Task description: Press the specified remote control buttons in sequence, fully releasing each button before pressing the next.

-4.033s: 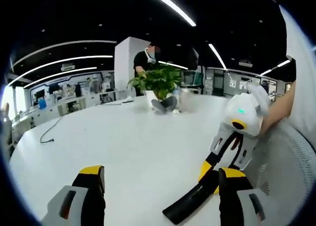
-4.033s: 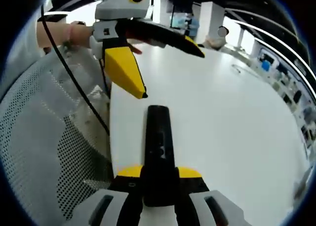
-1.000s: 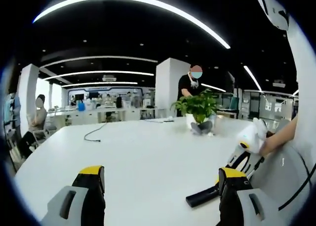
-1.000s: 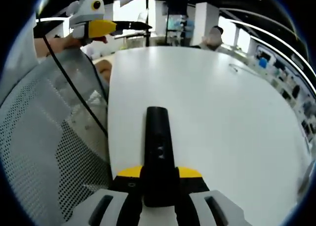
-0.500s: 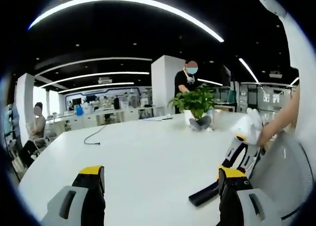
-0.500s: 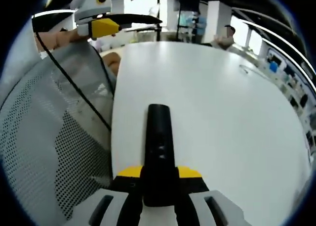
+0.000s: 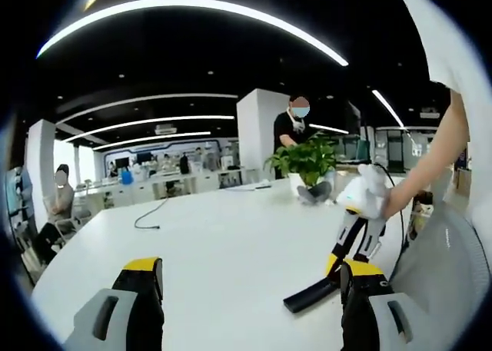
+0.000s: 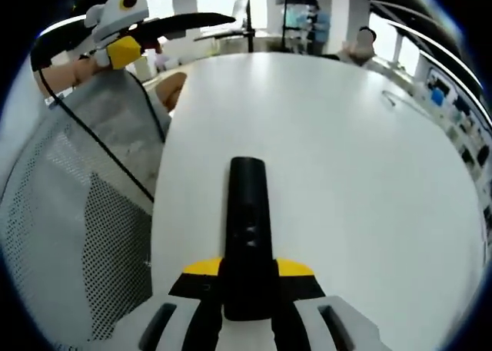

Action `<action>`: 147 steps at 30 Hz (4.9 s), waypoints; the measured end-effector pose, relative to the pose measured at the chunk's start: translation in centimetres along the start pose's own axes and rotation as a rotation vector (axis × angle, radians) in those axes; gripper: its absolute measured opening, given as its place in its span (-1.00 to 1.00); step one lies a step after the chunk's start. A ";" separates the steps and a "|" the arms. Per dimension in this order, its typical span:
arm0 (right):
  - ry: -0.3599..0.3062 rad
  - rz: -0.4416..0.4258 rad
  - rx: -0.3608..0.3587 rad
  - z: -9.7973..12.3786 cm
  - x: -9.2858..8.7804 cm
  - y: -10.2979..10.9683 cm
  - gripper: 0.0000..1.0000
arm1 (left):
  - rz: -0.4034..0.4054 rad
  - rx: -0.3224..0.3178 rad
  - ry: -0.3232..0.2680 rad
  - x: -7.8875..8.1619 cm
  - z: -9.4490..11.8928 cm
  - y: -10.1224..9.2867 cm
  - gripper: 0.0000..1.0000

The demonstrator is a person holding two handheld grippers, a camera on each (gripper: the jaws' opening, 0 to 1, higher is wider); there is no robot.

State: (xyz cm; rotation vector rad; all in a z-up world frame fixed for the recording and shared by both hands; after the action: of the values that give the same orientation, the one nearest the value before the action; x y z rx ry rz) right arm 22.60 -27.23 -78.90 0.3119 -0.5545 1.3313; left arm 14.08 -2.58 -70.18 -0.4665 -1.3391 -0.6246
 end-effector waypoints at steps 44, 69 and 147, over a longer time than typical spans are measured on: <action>0.006 0.108 0.027 -3.8 4.8 -9.0 -0.59 | 0.013 -0.007 -0.009 -0.1 -0.2 0.3 1.00; 0.017 0.137 0.039 -4.6 5.8 -11.8 -0.59 | 0.012 -0.013 0.002 -0.1 -0.2 0.1 1.00; 0.062 0.194 0.052 -6.9 8.5 -20.4 -0.59 | 0.053 -0.058 0.017 -0.3 -0.4 -0.1 0.98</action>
State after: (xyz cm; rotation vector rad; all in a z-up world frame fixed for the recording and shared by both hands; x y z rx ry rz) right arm 44.93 -21.18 -78.05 0.2633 -0.5077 1.5396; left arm 14.24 -2.85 -70.59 -0.5409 -1.2913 -0.6237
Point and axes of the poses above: the point that each gripper's makers call its tool centre point, and the gripper's own axes: z roughly backward along the fingers, y roughly to its left, x roughly out of its top, the point moved 9 cm from there along z, roughly backward along the fingers, and after that the axes turned 10 degrees about -x, right-handed, at the moved point
